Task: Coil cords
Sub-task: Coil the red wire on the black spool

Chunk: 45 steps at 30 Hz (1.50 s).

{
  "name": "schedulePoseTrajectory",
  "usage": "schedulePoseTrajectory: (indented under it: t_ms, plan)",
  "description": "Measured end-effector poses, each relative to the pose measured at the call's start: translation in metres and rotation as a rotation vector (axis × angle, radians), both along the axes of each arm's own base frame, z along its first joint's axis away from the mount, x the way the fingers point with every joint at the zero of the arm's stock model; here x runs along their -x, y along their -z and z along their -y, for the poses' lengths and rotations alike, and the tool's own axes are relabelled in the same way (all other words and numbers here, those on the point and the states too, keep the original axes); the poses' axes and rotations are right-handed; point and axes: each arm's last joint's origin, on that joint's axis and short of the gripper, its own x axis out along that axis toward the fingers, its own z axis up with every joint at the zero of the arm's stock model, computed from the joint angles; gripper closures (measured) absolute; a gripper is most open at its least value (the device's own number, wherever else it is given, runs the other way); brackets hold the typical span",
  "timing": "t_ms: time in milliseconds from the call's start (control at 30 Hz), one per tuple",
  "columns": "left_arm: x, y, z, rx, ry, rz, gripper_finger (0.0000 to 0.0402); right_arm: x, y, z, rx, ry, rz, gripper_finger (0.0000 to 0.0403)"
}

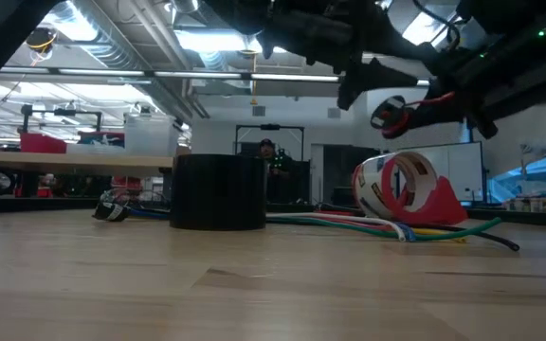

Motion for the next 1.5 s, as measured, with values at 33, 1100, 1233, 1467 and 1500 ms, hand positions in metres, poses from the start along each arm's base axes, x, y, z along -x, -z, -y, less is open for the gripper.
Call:
schedulePoseTrajectory:
  t_ms: [33, 1100, 1233, 1467, 1500]
  plan:
    - [-0.001, -0.001, -0.001, -0.028, -0.055, 0.013, 0.0237, 0.0, -0.001, 0.001, 0.015, 0.018, 0.011, 0.04]
    - [-0.021, 0.013, 0.003, -0.041, -0.385, 0.151, 0.0237, -0.005, -0.017, 0.005, 0.132, 0.118, 0.14, 0.04]
    - [-0.021, 0.013, 0.003, -0.041, -0.384, 0.153, 0.0237, -0.005, -0.017, 0.005, 0.132, 0.117, 0.142, 0.04]
    - [-0.021, 0.013, 0.002, -0.041, -0.385, 0.153, 0.0237, -0.008, -0.023, 0.004, 0.127, 0.083, 0.221, 0.04]
    - [-0.021, 0.013, 0.002, -0.041, -0.386, 0.153, 0.0238, -0.008, -0.024, 0.004, 0.126, 0.08, 0.224, 0.04]
